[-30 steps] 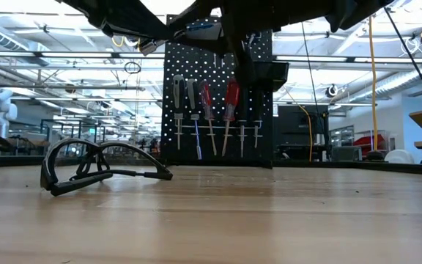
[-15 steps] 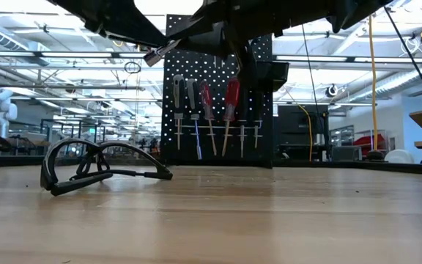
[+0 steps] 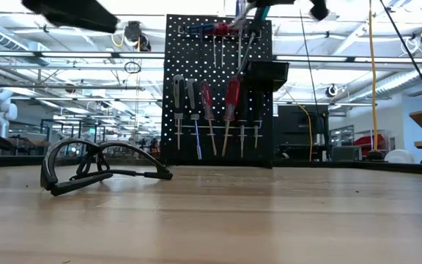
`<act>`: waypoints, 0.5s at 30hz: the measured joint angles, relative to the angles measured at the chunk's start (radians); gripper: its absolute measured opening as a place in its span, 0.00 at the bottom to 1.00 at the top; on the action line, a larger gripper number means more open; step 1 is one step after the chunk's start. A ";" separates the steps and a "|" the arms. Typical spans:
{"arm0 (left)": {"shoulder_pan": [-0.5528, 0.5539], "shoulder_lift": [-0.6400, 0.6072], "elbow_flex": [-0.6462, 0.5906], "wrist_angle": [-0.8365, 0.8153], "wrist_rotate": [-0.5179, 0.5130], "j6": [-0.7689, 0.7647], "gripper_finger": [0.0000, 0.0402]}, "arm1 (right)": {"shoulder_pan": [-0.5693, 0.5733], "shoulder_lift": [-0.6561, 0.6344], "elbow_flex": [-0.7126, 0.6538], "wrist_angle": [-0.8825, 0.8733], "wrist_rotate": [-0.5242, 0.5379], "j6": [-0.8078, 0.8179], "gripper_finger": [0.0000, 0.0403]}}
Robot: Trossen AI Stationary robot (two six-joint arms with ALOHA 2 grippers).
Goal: Hang tools onto peg board
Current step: Put the right extension bar into the black bin on the peg board
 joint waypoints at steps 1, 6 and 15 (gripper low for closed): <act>-0.016 -0.003 -0.014 0.000 -0.018 -0.035 0.40 | -0.006 -0.027 0.000 -0.009 0.050 -0.036 0.07; -0.048 0.001 -0.085 0.009 -0.074 -0.171 0.40 | -0.096 -0.118 0.000 -0.001 0.102 -0.174 0.07; -0.053 0.001 -0.098 0.039 -0.072 -0.159 0.40 | -0.270 -0.142 0.000 -0.060 0.049 -0.250 0.07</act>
